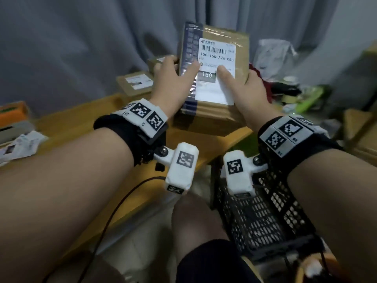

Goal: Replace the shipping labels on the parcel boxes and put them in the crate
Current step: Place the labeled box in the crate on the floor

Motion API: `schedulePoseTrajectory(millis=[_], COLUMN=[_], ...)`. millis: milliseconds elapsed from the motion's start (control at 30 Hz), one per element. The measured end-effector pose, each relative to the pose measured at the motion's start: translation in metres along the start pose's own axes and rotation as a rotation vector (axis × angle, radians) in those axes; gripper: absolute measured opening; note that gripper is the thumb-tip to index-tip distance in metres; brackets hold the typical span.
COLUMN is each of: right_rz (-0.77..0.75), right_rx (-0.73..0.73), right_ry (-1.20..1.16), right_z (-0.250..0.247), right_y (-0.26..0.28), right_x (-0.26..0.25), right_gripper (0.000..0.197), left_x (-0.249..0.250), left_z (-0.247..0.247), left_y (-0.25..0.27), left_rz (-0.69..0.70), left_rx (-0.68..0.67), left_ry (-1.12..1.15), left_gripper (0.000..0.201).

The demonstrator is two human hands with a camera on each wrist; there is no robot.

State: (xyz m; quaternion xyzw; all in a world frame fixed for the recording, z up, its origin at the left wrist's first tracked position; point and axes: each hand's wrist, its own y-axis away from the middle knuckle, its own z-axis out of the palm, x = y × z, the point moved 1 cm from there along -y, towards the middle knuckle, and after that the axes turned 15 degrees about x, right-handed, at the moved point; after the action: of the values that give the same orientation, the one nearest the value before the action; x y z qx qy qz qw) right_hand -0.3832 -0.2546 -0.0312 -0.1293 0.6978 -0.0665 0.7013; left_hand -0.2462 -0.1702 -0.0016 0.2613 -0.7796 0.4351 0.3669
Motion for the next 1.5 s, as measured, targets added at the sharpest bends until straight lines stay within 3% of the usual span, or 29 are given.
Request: schedulePoseTrajectory(millis=[133, 200, 333, 400, 533, 700, 800, 900, 1033, 1133, 1200, 1300, 1367, 1433, 1500], right_rz=[0.053, 0.073, 0.163, 0.193, 0.296, 0.451, 0.538, 0.592, 0.754, 0.829, 0.838, 0.84, 0.856, 0.87, 0.875], right_rx=[0.16, 0.233, 0.396, 0.46, 0.511, 0.401, 0.299, 0.166, 0.029, -0.107, -0.095, 0.0, 0.008, -0.004, -0.042], right_ry=[-0.057, -0.103, -0.123, -0.097, 0.037, 0.228, 0.359, 0.425, 0.214, 0.169, 0.155, 0.171, 0.213, 0.315, 0.452], right_z=[-0.064, -0.096, -0.159, -0.187, -0.225, -0.242, -0.226, -0.21, -0.2, -0.194, -0.188, -0.18, -0.174, -0.168, -0.158], right_y=[-0.004, -0.006, -0.013, -0.016, -0.008, -0.005, -0.021, -0.038, -0.049, -0.047, -0.044, -0.048, -0.052, -0.057, -0.061], right_x=[0.035, 0.057, 0.114, 0.141, 0.198, 0.278, 0.331, 0.387, 0.421, 0.451, 0.472, 0.506, 0.531, 0.559, 0.588], right_gripper=[0.027, 0.012, 0.031, 0.031, 0.048, 0.056, 0.076, 0.095, 0.079, 0.093, 0.1, 0.081, 0.075, 0.065, 0.053], left_x=[0.016, 0.028, 0.041, 0.04, 0.008, -0.072, -0.126, -0.182, -0.244, -0.269, -0.284, -0.306, -0.316, -0.322, -0.329], left_z=[0.068, 0.104, 0.178, 0.211, 0.265, 0.316, 0.342, 0.368, 0.398, 0.417, 0.43, 0.451, 0.461, 0.467, 0.469], left_y=[0.031, 0.048, 0.096, 0.12, 0.163, 0.194, 0.197, 0.195, 0.189, 0.189, 0.19, 0.189, 0.187, 0.18, 0.171], left_rz=[0.049, 0.109, 0.188, 0.214, 0.23, 0.049, -0.168, -0.414, -0.522, -0.572, -0.582, -0.54, -0.511, -0.408, -0.283], left_rx=[-0.118, -0.183, -0.326, -0.382, -0.513, -0.691, -0.791, -0.78, -0.693, -0.666, -0.679, -0.822, -0.928, -0.91, -0.797], left_ry=[0.033, 0.023, 0.0, -0.021, -0.069, -0.228, -0.127, -0.127, -0.24, -0.302, -0.362, -0.52, -0.595, -0.637, -0.65], left_gripper=[0.053, 0.057, 0.062, 0.065, 0.065, 0.056, 0.05, 0.033, 0.034, 0.014, 0.015, 0.019, 0.011, 0.012, 0.02])
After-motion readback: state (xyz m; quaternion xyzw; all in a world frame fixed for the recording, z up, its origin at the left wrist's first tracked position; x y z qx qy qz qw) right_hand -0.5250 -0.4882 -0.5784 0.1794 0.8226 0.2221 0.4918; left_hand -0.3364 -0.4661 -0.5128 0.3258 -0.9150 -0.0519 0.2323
